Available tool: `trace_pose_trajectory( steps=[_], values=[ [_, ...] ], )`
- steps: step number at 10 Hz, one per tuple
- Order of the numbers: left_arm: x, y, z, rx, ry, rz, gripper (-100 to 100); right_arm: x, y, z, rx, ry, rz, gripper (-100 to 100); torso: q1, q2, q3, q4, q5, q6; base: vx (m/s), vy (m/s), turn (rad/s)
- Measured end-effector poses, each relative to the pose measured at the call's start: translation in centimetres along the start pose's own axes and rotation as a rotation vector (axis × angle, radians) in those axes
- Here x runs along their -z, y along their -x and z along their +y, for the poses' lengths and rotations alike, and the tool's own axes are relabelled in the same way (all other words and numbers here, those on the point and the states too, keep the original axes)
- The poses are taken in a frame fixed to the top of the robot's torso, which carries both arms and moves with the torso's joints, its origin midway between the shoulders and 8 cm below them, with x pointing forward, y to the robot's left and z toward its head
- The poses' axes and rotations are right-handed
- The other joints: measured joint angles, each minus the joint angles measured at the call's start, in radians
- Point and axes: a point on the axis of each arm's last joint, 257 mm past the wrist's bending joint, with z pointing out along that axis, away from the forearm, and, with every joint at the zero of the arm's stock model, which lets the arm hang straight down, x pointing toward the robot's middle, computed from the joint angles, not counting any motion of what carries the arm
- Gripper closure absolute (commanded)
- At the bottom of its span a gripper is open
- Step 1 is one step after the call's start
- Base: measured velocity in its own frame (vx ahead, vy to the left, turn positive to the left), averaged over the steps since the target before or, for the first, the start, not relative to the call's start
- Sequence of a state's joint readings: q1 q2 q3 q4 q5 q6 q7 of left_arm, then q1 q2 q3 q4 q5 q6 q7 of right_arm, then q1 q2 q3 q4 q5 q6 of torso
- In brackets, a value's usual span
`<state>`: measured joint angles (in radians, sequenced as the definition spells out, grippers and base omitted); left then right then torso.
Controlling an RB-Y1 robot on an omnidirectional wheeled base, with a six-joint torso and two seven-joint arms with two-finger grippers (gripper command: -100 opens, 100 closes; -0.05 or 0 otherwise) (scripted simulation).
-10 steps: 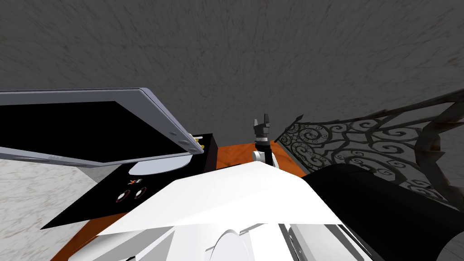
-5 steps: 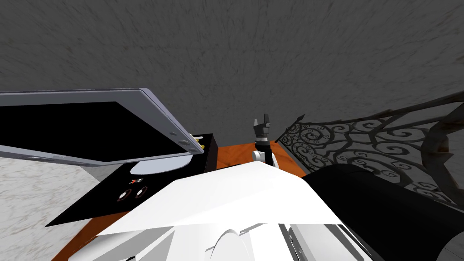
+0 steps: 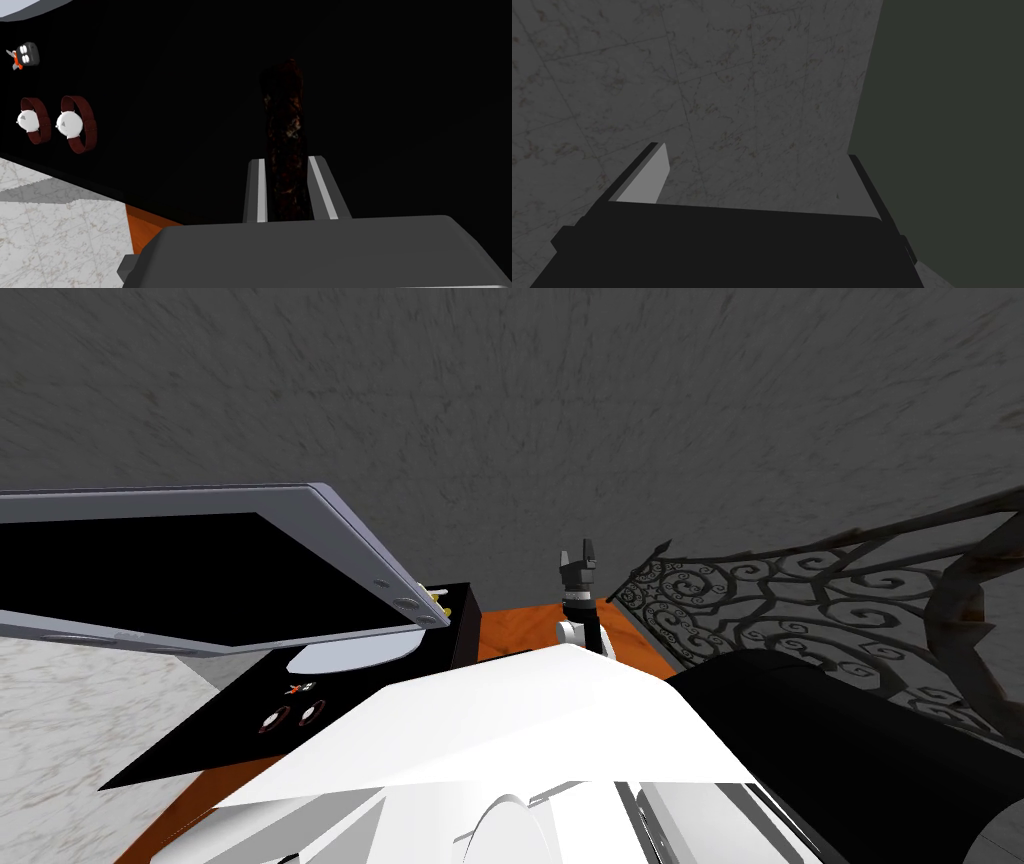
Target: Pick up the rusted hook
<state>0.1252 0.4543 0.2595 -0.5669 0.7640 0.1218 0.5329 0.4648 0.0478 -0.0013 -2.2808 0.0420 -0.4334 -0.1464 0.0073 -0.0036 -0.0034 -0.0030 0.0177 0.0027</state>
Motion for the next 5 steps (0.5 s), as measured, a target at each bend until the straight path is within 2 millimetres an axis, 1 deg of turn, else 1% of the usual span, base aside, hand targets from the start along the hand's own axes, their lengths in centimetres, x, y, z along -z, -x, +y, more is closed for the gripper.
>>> trace_pose_trajectory(
  steps=[1, 2, 3, 4, 5],
  values=[
    [0.1, 0.0, -1.5, 0.003, -0.007, -0.002, 100, 0.0, 0.0, 0.0, 0.000, 0.000, 0.000, 0, -0.004, 0.001, 0.001, 0.000, -0.002, 0.000, -0.033, -0.110, -0.050],
    [0.4, -0.2, -3.3, 0.003, -0.020, -0.003, 100, 0.0, 0.0, 0.0, 0.000, 0.000, 0.000, 0, -0.007, 0.002, 0.001, 0.001, -0.002, 0.000, -0.032, -0.065, -0.005],
    [0.4, -0.2, -3.7, 0.000, -0.016, -0.008, 100, 0.0, 0.0, 0.0, 0.000, 0.000, 0.000, 0, -0.005, 0.002, 0.001, 0.000, -0.001, 0.000, -0.021, -0.020, 0.006],
    [0.3, -0.1, -3.6, 0.000, -0.013, -0.008, 100, 0.0, 0.0, 0.0, 0.000, 0.000, 0.000, 0, -0.002, 0.002, 0.001, 0.000, -0.001, 0.000, -0.016, -0.030, -0.027],
    [0.3, -0.1, -4.2, 0.006, -0.015, -0.007, 100, 0.0, 0.0, 0.0, 0.000, 0.000, 0.000, 0, -0.002, 0.001, 0.001, 0.000, -0.001, 0.000, -0.025, -0.054, -0.039]
  ],
)
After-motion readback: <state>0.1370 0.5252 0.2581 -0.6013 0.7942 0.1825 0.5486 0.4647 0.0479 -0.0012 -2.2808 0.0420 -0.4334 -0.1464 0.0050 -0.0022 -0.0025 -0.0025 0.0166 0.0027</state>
